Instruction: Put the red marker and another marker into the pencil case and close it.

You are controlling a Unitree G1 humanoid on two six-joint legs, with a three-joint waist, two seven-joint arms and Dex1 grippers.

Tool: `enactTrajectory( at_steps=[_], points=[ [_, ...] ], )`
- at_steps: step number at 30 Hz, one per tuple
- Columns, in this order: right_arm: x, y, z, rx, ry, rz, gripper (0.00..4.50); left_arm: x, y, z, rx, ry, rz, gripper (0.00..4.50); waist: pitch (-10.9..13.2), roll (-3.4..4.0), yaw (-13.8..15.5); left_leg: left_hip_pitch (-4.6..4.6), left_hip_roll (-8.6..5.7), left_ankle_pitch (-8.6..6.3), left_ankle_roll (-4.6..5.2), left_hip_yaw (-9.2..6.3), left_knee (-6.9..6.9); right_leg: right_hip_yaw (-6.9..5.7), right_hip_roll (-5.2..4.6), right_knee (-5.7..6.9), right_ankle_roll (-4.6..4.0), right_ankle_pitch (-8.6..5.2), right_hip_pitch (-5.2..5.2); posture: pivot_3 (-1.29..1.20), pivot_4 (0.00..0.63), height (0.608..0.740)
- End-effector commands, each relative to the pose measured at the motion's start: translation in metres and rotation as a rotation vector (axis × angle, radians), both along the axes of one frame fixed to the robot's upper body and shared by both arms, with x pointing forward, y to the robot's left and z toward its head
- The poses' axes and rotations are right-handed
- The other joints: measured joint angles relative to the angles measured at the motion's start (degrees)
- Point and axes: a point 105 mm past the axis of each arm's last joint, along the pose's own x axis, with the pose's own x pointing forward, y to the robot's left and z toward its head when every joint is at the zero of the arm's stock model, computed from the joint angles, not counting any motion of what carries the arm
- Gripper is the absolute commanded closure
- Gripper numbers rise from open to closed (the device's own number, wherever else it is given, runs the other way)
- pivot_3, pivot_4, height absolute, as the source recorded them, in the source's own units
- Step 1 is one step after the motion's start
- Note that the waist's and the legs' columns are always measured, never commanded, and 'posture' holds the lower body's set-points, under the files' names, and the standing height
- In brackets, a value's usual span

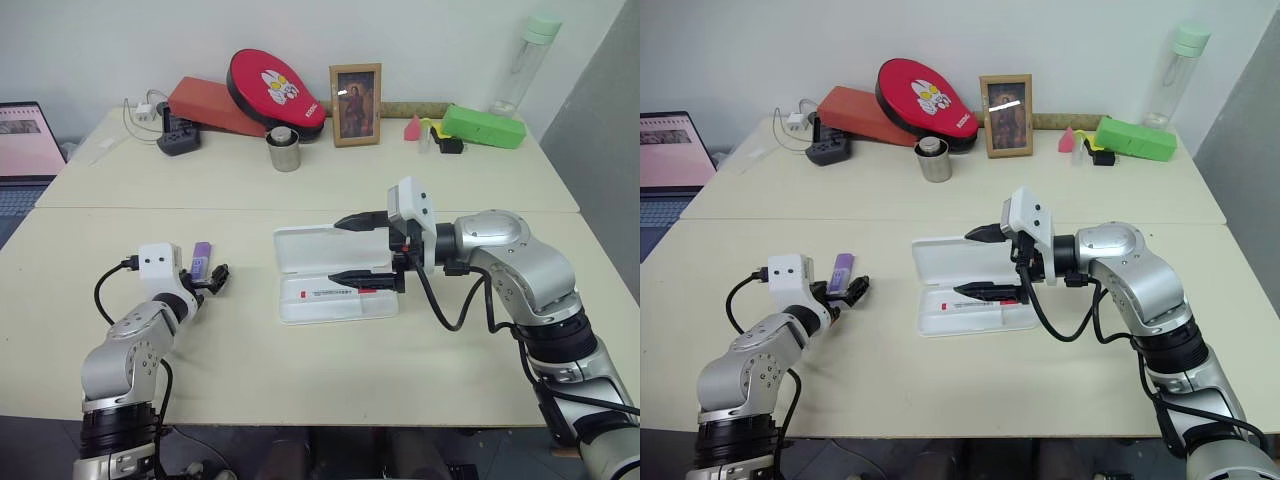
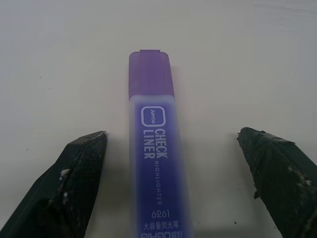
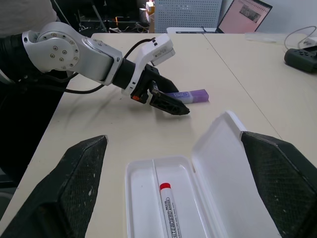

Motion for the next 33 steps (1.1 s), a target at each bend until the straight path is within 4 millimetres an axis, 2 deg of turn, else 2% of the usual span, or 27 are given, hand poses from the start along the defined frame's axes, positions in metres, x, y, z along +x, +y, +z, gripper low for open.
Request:
enactTrajectory(
  at_steps=[1, 9, 15, 19, 21, 23, 25, 29, 33],
  points=[
    [-0.005, 0.002, 0.014, 0.029, -0.054, 0.013, 0.0, 0.0, 0.01, -0.006, 0.024, 0.044, 0.038, 0.57, 0.0, 0.01, 0.03, 0.0, 0.0, 0.0, 0.0, 0.0, 0.0, 0.0, 0.0, 0.0, 0.0, 0.0, 0.0, 0.0, 0.15, 0.74],
    [-0.003, 0.0, 0.015, 0.033, -0.06, 0.0, 0.0, 0.001, 0.011, -0.008, 0.029, 0.059, 0.05, 2.22, -0.01, 0.02, 0.04, 0.01, 0.0, 0.0, 0.0, 0.0, 0.0, -0.01, 0.0, 0.02, 0.0, 0.0, 0.01, 0.0, 0.15, 0.74],
    [0.0, -0.002, 0.017, 0.043, -0.062, -0.015, 0.0, 0.001, 0.017, -0.006, 0.047, 0.052, 0.085, 3.26, -0.01, 0.01, 0.05, 0.01, -0.01, 0.01, -0.01, -0.01, 0.0, 0.0, 0.0, 0.01, 0.0, 0.0, 0.01, 0.0, 0.15, 0.74],
    [0.001, -0.004, 0.017, 0.046, -0.061, -0.023, 0.0, 0.001, 0.021, -0.001, 0.067, 0.032, 0.096, 3.3, -0.01, 0.01, 0.0, 0.01, 0.0, 0.0, -0.01, 0.0, 0.0, 0.0, -0.01, 0.01, 0.0, 0.0, 0.0, 0.0, 0.15, 0.74],
    [0.003, -0.008, 0.018, 0.05, -0.059, -0.034, 0.0, 0.002, 0.01, 0.013, 0.126, -0.033, -0.022, 3.3, -0.01, 0.01, -0.01, 0.01, 0.01, 0.01, -0.01, 0.0, 0.0, 0.0, -0.01, 0.01, 0.0, 0.0, 0.0, 0.0, 0.15, 0.74],
    [-0.002, -0.018, 0.022, 0.063, -0.038, -0.02, 0.0, -0.013, -0.034, 0.031, 0.17, -0.112, -0.365, 3.3, 0.0, 0.0, -0.13, 0.0, 0.01, 0.01, -0.01, -0.01, 0.0, -0.01, 0.0, 0.01, 0.0, 0.0, -0.01, 0.0, 0.15, 0.74],
    [-0.008, -0.026, 0.022, 0.059, -0.021, -0.006, 0.0, -0.035, -0.064, 0.036, 0.232, -0.138, -0.613, 3.3, 0.02, 0.0, -0.09, -0.11, 0.03, 0.04, -0.1, 0.02, -0.01, 0.09, -0.05, -0.06, -0.01, 0.0, -0.08, 0.0, 0.15, 0.74],
    [-0.017, -0.042, 0.01, -0.005, 0.044, -0.012, 0.0, -0.064, -0.084, 0.038, 0.307, -0.109, -0.891, 3.3, 0.03, 0.04, 0.38, -0.12, 0.01, -0.06, 0.01, 0.04, -0.05, 0.12, -0.25, -0.18, -0.03, -0.01, -0.04, 0.0, 0.15, 0.74],
    [-0.021, -0.051, 0.004, -0.039, 0.046, -0.039, 0.0, -0.07, -0.096, 0.049, 0.34, -0.099, -1.054, 3.3, 0.05, 0.08, 0.38, -0.11, 0.06, -0.12, 0.12, 0.01, -0.07, 0.05, -0.22, -0.13, -0.05, -0.02, -0.05, 0.0, 0.15, 0.74]
  ],
)
